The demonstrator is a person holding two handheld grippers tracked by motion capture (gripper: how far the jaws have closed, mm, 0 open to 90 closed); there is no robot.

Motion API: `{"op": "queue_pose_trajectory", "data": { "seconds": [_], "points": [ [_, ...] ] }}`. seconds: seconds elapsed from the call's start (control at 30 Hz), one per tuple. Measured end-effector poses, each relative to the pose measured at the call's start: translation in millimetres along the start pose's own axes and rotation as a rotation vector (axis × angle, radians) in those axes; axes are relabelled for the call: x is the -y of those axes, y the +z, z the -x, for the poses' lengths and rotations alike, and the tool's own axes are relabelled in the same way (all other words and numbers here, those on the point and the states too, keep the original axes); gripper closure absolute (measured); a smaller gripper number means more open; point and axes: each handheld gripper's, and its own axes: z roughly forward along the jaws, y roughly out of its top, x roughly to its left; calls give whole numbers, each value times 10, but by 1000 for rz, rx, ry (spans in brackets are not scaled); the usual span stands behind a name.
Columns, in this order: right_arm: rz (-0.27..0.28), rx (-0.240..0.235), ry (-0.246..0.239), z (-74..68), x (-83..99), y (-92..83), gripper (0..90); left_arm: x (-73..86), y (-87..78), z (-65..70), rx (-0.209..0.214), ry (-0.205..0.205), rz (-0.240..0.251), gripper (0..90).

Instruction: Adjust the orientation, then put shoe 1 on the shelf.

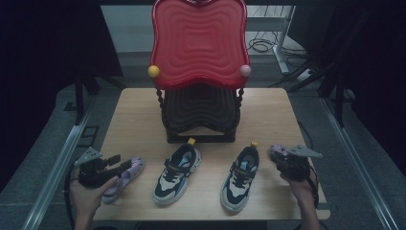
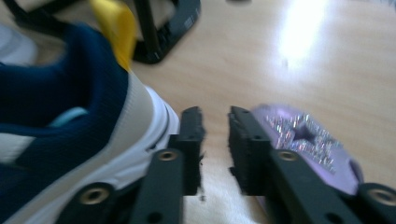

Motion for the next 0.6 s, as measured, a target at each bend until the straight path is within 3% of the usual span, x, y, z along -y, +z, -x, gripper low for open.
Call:
{"op": "queue_pose_trajectory", "data": {
  "seconds": [0.13, 0.23, 0.47, 0.6],
  "points": [
    [83, -64, 28, 42, -14, -142, 622, 9, -21, -31, 18, -14, 6, 439],
    [100, -85, 40, 58, -11, -212, 564, 12, -19, -51, 21, -22, 7, 439],
    [115, -94, 44, 89, 42, -330, 530, 34, 1, -78, 48, -39, 6, 441],
    [118, -74, 51, 129, 81, -410, 519, 42, -12, -93, 56, -46, 8, 441]
  ]
}}
